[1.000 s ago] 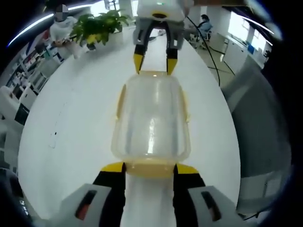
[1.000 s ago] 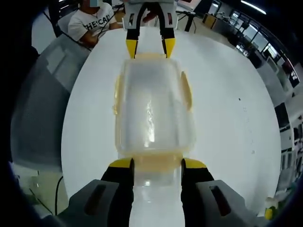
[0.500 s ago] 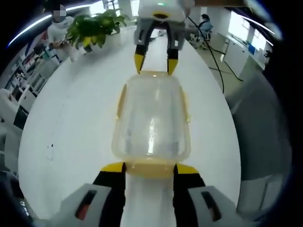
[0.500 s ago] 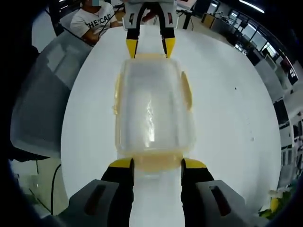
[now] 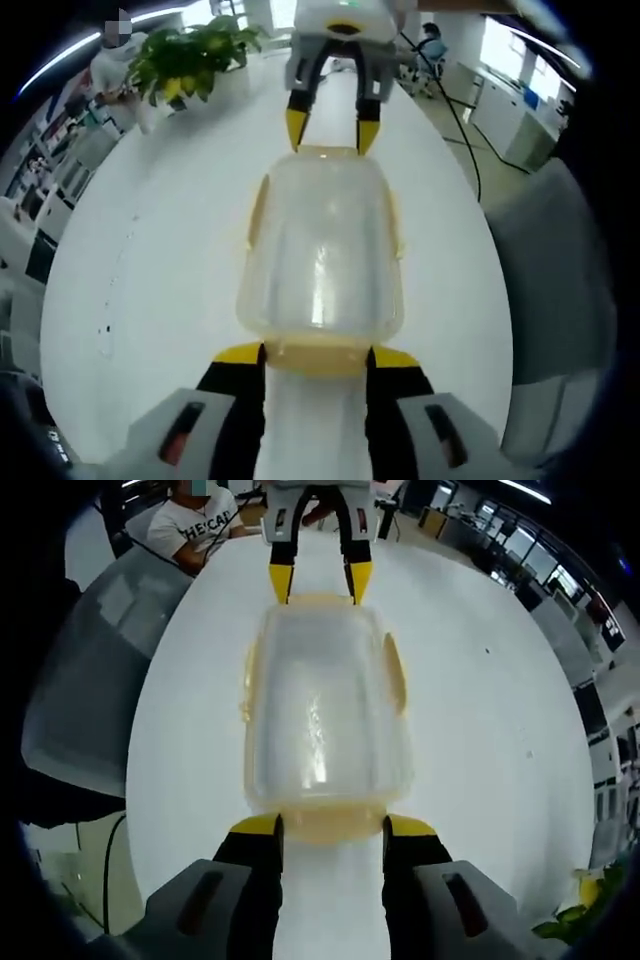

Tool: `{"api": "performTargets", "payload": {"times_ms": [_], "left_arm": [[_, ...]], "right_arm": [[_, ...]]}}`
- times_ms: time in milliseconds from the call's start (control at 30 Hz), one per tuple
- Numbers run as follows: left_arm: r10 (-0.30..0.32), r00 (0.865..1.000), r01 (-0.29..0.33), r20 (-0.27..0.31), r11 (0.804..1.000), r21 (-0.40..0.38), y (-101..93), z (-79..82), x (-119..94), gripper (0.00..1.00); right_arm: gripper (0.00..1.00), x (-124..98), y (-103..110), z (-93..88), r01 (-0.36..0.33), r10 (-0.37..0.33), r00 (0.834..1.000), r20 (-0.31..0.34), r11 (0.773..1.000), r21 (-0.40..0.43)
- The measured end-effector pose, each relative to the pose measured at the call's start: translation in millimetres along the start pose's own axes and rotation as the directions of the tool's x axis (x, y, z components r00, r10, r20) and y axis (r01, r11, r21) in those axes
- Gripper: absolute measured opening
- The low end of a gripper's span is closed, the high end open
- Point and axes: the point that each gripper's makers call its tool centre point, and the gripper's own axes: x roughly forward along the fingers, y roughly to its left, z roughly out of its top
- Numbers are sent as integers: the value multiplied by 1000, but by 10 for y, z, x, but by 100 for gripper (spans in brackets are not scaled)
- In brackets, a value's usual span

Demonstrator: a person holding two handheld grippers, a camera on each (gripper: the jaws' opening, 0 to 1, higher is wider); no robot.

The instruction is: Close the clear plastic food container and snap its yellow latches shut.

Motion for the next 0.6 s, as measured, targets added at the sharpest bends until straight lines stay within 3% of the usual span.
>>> {"api": "performTargets", "payload": {"times_ms": [200,600], "left_arm": [[-16,1000,16,3,1000,-14,-33,37,42,33],[-19,1000,19,-19,1000,-24,-53,-20,83,33]], "right_arm": [[36,8,9,-77,-8,8,1000,-4,1000,-3],[36,39,46,-60,-15,15,1000,11,1000,-1]]}}
